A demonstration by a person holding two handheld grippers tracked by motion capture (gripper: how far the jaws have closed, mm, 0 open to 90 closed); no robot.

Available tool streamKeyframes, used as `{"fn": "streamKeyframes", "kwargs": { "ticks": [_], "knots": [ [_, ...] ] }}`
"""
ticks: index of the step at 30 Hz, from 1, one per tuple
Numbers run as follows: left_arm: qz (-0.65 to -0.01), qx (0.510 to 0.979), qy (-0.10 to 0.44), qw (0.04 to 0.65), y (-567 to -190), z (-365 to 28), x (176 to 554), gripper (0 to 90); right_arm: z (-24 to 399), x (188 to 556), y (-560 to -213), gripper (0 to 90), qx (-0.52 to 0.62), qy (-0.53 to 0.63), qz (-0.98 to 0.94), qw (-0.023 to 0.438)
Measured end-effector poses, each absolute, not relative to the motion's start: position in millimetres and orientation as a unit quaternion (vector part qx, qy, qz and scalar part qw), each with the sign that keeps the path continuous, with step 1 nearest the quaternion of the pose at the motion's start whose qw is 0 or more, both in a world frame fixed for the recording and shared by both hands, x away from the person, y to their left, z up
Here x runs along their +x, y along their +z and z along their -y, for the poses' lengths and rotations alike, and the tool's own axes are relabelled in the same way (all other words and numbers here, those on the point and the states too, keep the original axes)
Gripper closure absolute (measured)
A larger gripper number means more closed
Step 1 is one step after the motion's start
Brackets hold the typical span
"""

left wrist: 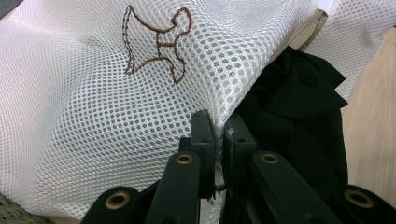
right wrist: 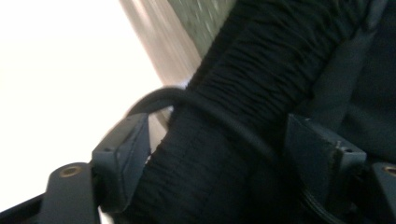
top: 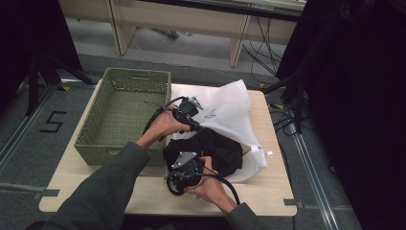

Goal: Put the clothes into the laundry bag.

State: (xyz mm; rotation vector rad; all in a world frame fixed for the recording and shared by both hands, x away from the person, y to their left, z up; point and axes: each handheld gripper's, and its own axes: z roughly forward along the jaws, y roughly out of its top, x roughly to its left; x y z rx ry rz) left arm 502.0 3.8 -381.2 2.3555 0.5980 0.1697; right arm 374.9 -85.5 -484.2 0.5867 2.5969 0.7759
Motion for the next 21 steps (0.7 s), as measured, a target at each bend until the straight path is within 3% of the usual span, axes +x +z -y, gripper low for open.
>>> {"fn": "streamKeyframes", "kwargs": {
  "ticks": [2,5,9,15,21],
  "knots": [
    [-0.228,0.909,0.067,0.342,-382,-4,502,84.0,84,379,-489,39.3,0.210,0.263,-0.920,0.203],
    [-0.227,0.909,0.068,0.342,-381,-4,502,84.2,83,379,-491,57.4,0.195,0.255,-0.926,0.198],
    [-0.234,0.902,0.071,0.355,-380,-5,499,85.0,96,375,-469,70.5,0.201,0.290,-0.914,0.200],
    [-0.216,0.911,0.071,0.344,-376,-9,496,85.8,154,388,-430,74.3,0.232,0.308,-0.888,0.251],
    [-0.207,0.914,0.068,0.343,-372,-2,493,86.0,203,429,-446,74.4,0.356,0.286,-0.850,0.263]
  ]
}}
